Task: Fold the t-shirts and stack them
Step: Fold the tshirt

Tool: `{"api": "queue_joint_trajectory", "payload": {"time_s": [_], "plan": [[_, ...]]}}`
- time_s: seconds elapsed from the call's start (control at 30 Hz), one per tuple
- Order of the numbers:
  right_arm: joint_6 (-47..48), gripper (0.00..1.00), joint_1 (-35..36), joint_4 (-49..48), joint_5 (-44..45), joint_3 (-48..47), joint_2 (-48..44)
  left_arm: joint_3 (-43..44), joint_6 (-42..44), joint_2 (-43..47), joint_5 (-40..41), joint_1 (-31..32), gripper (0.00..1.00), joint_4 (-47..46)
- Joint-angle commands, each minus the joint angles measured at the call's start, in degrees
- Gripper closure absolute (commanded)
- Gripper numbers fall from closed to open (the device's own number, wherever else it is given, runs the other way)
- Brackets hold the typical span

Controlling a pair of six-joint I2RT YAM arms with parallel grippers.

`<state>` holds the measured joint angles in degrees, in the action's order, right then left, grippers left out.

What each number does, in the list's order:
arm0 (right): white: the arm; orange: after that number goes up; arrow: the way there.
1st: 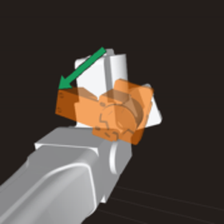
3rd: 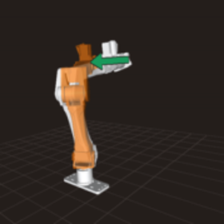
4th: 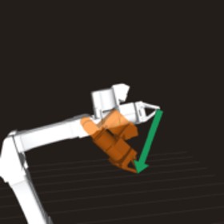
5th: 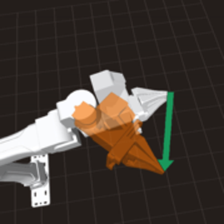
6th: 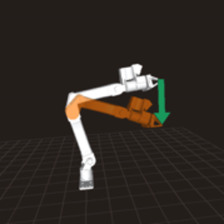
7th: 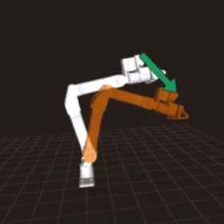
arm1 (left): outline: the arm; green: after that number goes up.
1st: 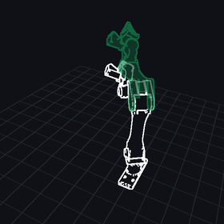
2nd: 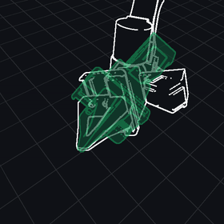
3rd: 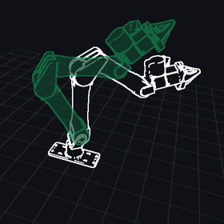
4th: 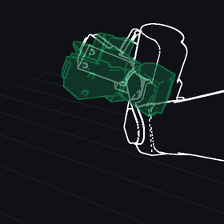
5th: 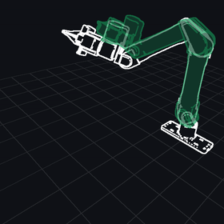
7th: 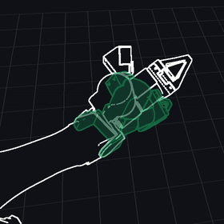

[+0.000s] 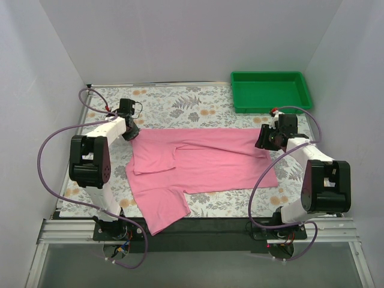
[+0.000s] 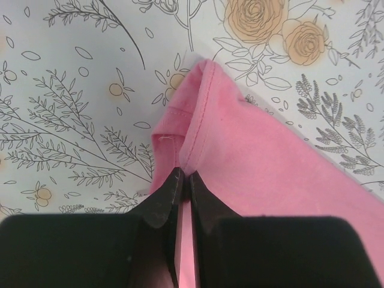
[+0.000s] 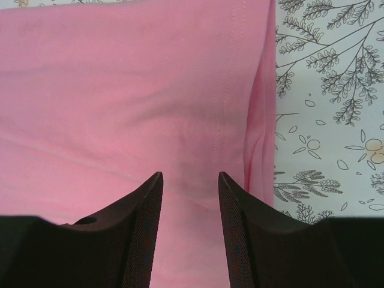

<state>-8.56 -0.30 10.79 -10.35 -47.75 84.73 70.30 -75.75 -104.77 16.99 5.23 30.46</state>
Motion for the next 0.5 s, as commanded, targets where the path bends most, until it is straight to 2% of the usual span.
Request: {"api": "queue_joint_trajectory", "payload": {"time_s": [0.0,0.13,0.3,0.47], "plan": [[3.71,0.58,0.21,0.38,2.08,-2.35,0.61,3.08,-0.02,3.61,1.99,-0.31,0.93,1.79],[7.58,0.58,0.47,0.29,2.18,-1.21,-0.17,4.05,-0.1,3.35,1.73,-0.31,0.92,2.41],[14.34,0.58,8.27,0.02,5.51,0.02,-1.23,4.84,-0.02,2.56,1.64,-0.31,0.93,2.85],[18.39,0.59,12.33,0.29,8.41,-0.07,-0.18,4.58,-0.19,2.29,1.29,-0.31,0.93,2.85]]}}
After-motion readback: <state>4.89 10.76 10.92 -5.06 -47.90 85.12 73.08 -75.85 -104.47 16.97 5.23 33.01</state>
